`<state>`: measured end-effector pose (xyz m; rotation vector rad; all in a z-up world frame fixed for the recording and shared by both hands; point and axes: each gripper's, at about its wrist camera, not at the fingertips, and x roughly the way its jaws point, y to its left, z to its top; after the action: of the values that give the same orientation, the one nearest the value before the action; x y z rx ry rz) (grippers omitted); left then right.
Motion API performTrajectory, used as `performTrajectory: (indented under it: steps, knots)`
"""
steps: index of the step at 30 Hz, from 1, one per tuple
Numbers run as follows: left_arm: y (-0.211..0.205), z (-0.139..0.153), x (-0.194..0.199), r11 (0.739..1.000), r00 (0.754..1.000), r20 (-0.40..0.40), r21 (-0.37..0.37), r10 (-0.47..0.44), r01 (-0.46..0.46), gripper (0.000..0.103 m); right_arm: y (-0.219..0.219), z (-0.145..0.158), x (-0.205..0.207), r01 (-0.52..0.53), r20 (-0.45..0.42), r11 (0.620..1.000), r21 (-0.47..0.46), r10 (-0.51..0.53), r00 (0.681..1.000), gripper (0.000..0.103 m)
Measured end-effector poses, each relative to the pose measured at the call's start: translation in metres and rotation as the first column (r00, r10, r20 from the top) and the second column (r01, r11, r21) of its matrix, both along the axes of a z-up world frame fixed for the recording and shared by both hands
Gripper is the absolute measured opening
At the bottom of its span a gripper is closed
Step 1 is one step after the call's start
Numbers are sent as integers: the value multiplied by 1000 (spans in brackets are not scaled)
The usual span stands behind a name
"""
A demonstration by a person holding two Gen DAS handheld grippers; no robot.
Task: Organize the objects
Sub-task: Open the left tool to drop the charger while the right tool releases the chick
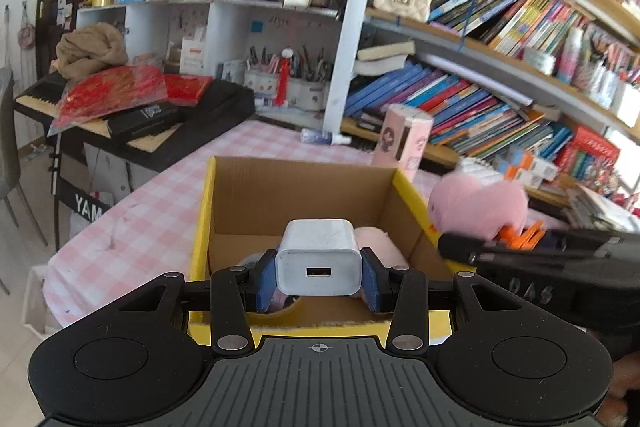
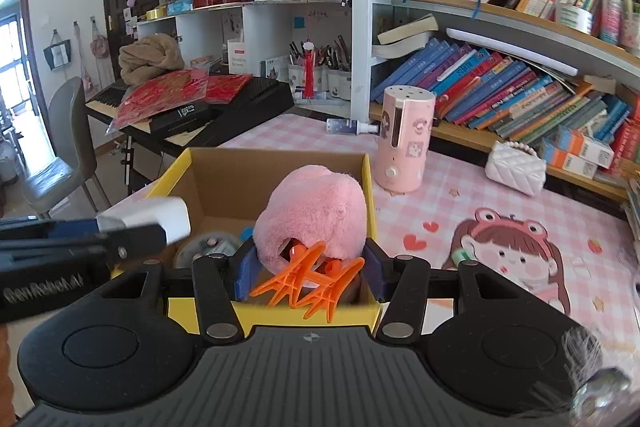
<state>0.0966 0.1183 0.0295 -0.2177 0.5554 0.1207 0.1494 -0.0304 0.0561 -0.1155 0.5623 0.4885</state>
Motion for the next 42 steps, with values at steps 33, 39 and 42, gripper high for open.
performTrajectory:
  steps: [33, 39, 42]
  knots:
    - [-12, -50, 73, 992, 972, -225, 123, 68, -41, 42, 73, -56, 115, -291, -158, 948, -127, 270, 950, 50]
    - [-13, -51, 74, 988, 972, -222, 150, 74, -41, 44, 80, -60, 117, -324, -170, 934, -150, 298, 939, 50]
    - [-14, -51, 74, 984, 972, -217, 174, 85, -47, 53, 83, -60, 119, -332, -168, 930, -160, 306, 937, 50]
